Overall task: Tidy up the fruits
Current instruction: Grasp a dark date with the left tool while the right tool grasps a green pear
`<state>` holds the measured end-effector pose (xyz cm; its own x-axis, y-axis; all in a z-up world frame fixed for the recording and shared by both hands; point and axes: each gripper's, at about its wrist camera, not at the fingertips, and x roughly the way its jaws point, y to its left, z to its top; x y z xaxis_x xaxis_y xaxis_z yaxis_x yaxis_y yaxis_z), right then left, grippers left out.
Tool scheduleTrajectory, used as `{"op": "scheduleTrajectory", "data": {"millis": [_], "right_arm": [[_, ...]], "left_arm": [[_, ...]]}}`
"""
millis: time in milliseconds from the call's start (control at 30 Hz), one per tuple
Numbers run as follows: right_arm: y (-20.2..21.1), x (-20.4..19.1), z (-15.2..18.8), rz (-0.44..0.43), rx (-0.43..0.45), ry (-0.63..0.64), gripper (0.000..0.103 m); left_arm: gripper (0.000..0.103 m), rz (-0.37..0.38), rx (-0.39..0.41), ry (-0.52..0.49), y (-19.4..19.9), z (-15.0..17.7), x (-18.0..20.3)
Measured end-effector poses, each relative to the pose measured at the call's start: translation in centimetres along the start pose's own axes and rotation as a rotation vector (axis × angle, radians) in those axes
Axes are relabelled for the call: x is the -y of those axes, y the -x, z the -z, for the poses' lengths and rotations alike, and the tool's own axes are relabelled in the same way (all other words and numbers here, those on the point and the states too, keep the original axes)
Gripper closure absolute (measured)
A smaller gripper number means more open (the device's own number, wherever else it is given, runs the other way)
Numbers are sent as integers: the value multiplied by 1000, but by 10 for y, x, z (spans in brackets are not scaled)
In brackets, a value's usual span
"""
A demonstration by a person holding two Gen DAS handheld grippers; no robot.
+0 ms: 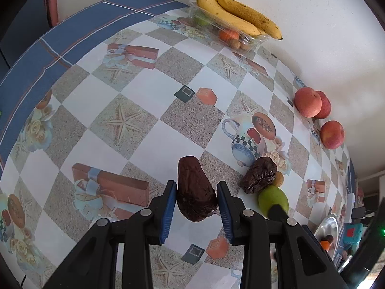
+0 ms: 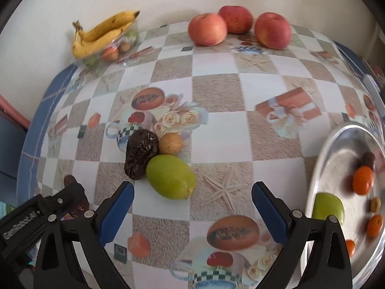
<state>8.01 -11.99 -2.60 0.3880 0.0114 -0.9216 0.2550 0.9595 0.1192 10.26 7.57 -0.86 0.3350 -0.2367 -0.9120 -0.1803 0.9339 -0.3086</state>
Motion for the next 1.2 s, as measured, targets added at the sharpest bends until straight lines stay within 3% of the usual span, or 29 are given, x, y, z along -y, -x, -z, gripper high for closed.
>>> {"op": "scheduleTrajectory", "data": {"millis": [167, 300, 400, 667, 933, 1000, 1100, 1133, 1200], "right_arm": [[-16, 2, -2, 45, -21, 55, 4], [-28, 5, -3, 20, -45, 65, 0], [-35, -5, -1, 94, -28, 156, 0], [-31, -1, 15, 74, 126, 158, 0], [-30, -8, 6, 60, 54, 142, 0], [-24, -9, 4, -3, 69, 130, 1], [-16, -14, 1, 18, 97, 141, 1], [-14, -16, -1, 21, 101, 151, 6], [-16, -17, -2, 4, 77, 159, 30]], "left_arm": [[66, -8, -4, -8, -11, -4, 1], [66, -19, -20, 1, -20, -7, -2], [66, -17, -24, 5, -24, -8, -2], [66, -12, -29, 1, -25, -10, -3], [66, -8, -34, -12, -27, -11, 1], [66, -6, -33, -11, -27, -11, 1], [66, -5, -34, -13, -27, -11, 1], [66, -3, -34, -14, -27, -11, 1], [66, -1, -33, -15, -25, -11, 2]]}}
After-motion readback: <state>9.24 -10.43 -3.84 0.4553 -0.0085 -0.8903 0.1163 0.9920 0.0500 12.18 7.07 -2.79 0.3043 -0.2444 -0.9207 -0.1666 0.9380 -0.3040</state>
